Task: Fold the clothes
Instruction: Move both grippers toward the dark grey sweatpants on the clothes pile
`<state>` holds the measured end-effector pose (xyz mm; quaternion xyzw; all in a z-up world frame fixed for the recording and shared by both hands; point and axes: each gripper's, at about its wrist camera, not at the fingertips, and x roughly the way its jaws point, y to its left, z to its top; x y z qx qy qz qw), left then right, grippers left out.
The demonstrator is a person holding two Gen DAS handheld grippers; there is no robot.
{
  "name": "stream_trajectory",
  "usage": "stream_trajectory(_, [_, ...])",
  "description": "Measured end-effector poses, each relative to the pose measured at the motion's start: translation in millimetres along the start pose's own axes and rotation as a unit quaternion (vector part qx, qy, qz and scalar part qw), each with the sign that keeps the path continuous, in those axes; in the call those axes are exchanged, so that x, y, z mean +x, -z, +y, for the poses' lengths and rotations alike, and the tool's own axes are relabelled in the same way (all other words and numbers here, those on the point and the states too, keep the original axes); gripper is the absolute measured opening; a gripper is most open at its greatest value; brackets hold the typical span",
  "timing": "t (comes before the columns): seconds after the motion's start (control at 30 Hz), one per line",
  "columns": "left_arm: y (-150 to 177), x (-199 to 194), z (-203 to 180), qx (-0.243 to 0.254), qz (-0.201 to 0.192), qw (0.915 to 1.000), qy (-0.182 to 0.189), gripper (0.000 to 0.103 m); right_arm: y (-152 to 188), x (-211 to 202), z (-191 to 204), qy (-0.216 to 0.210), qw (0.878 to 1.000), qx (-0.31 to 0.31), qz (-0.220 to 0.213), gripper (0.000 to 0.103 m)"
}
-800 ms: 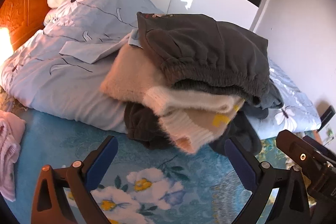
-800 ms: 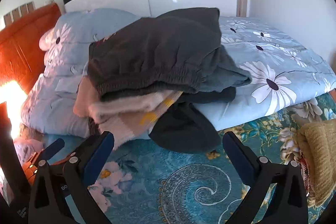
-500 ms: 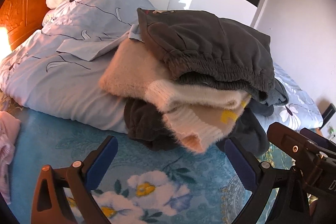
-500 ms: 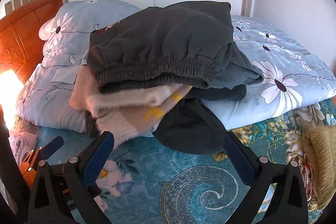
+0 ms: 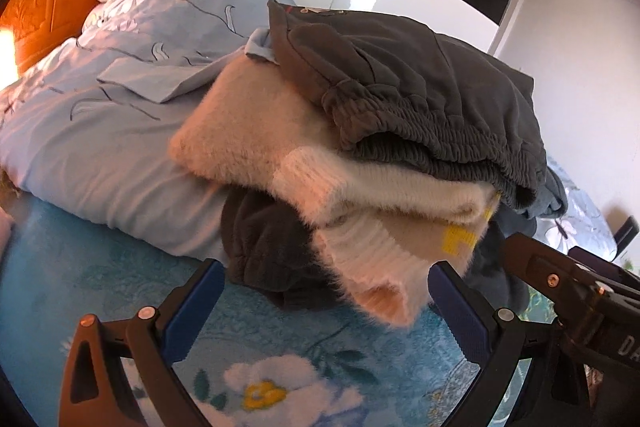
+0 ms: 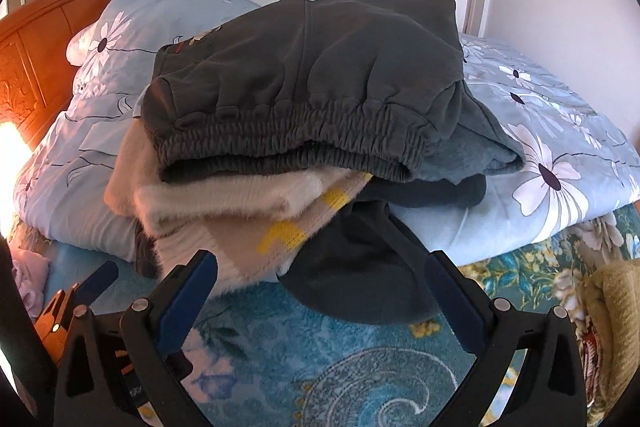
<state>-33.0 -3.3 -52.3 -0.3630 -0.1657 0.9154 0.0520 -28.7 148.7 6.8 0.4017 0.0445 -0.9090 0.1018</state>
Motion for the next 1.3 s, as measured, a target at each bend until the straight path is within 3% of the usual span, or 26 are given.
stream_trajectory(0.47, [-3, 24, 11, -0.037, 0.017, 0.9988, 0.028, 0.103, 3, 21, -1, 0.029, 0.999, -0.003, 0.023, 0.103])
stream_trajectory(1.3, [11, 17, 15, -0.019, 0.008, 0.9998, 0.007, 0.103, 5, 23, 3, 0.036, 0.999, 0.004, 0.027, 0.103])
